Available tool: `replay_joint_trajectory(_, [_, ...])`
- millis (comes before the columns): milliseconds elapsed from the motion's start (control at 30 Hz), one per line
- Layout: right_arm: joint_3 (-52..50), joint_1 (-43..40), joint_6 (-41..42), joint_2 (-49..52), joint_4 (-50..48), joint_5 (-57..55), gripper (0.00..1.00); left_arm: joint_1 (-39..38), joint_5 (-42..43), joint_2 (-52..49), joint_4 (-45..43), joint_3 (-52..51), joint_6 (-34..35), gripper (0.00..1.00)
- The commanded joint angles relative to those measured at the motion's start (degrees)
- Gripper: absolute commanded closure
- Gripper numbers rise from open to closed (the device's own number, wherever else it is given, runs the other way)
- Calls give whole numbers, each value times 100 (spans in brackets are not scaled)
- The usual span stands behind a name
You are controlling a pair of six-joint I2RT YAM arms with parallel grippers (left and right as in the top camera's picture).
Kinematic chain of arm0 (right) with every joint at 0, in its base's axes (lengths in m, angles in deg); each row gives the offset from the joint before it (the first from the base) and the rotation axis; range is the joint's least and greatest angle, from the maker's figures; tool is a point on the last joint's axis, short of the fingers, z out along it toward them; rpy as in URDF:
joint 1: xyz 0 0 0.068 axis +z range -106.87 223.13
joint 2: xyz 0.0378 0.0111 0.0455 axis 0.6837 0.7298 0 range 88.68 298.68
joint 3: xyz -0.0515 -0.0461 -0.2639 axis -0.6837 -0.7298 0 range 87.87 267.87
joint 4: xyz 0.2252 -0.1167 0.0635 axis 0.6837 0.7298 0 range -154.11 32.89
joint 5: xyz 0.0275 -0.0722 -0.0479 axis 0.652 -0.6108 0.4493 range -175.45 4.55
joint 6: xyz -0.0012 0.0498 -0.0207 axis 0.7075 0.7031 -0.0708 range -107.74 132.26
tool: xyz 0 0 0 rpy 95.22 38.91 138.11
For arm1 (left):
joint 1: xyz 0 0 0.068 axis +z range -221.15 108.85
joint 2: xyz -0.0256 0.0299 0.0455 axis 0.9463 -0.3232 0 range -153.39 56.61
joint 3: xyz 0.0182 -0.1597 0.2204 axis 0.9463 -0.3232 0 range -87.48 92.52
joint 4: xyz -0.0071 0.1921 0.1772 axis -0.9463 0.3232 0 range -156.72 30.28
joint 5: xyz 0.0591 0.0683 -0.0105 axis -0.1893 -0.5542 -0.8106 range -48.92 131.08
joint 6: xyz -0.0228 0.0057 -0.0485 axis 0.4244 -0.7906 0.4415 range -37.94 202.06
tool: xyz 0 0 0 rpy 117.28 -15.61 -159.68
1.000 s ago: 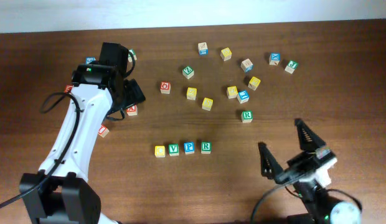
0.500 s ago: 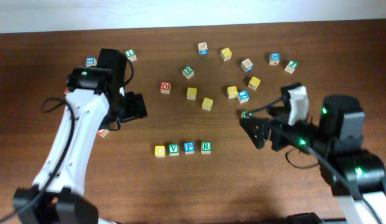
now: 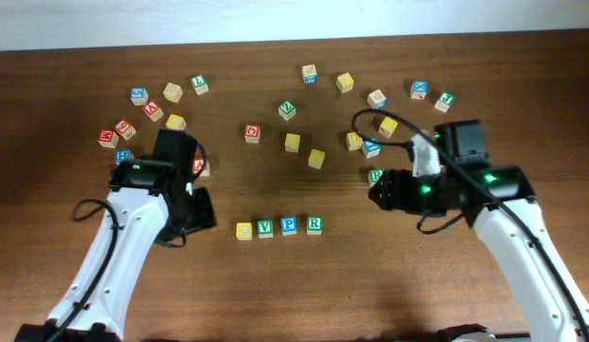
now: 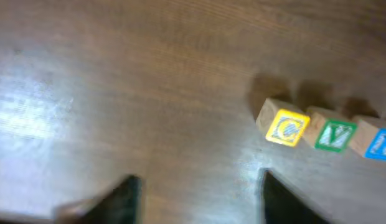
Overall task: Spell out CVPR
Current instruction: 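Push the row ends inward with both grippers to align blocks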
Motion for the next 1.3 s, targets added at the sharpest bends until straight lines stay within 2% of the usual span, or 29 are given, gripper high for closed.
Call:
replay_joint_trajectory(0, [70,584,815,428,-68,-1270,64,0,42,85,-503,-525,348,63])
replay_joint_trajectory(33, [70,763,890,640,-118,-1480,66,0,39,81,-688,-702,348,78])
replay_joint_trajectory(67, [70,872,887,798,-153,-1488,67,0,42,79,-787,-809,348,82])
replay_joint_trajectory(100, [70,1023,946,1051,-181,-1488,73,-2,42,63,-914,-933,350,90])
replay_joint_trajectory(167, [70,1235,1058,1491,-308,-1486,81,-2,42,-2,-1174,-1141,350,99])
replay_joint_trajectory(267, [72,1508,1058,2186,-774,-1440,89,-2,162,-232,-1757,-1357,352,100])
replay_joint_trajectory(400, [72,1670,1056,2326,-1047,-1325,91,-2,337,-726,-2037,-1357,369,100])
replay_joint_trajectory(467, [70,1755,1056,2326,-1200,-1320,96,-2,415,-944,-2151,-1357,367,100])
replay_joint_trajectory(833, [-7,2306,1228,2675,-1550,-966,96,-221,1300,-1331,-2559,-1357,367,100])
replay_joint_trajectory(1267, [-96,2629,1224,2855,-1932,-793,96,-380,1349,-1331,-2804,-1368,619,100])
